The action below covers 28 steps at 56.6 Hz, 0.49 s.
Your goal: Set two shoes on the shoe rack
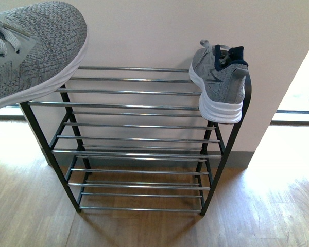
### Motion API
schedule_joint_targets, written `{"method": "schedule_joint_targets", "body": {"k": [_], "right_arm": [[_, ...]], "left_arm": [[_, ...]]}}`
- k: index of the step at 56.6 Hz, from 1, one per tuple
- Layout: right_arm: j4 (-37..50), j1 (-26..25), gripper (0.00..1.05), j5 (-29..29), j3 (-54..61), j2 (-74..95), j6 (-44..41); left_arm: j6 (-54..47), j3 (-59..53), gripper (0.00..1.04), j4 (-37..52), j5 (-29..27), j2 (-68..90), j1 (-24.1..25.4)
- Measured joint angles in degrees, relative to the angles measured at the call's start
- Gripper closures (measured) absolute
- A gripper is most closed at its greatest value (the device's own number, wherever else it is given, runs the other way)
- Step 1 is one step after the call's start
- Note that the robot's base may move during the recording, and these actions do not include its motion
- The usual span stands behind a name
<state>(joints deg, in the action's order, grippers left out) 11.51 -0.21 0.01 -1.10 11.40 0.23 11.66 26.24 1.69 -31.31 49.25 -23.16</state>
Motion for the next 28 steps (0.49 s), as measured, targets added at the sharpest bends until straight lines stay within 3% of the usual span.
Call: {"method": "schedule_joint_targets", "body": {"k": [8, 15, 28], "right_arm": [[-1.97, 0.0, 1.03, 0.0, 0.0, -1.92, 0.0], [-10.86, 0.0, 1.03, 0.0, -0.02, -9.66, 0.0], [-11.32, 0.0, 1.03, 0.0, 0.0, -11.02, 0.0]], "left_arm": [[0.0, 0.0, 1.03, 0.0, 0.0, 0.0, 0.0], [0.0, 0.0, 1.03, 0.0, 0.0, 0.02, 0.02], [0.0, 0.0, 1.03, 0.0, 0.02, 0.0, 0.0]]}}
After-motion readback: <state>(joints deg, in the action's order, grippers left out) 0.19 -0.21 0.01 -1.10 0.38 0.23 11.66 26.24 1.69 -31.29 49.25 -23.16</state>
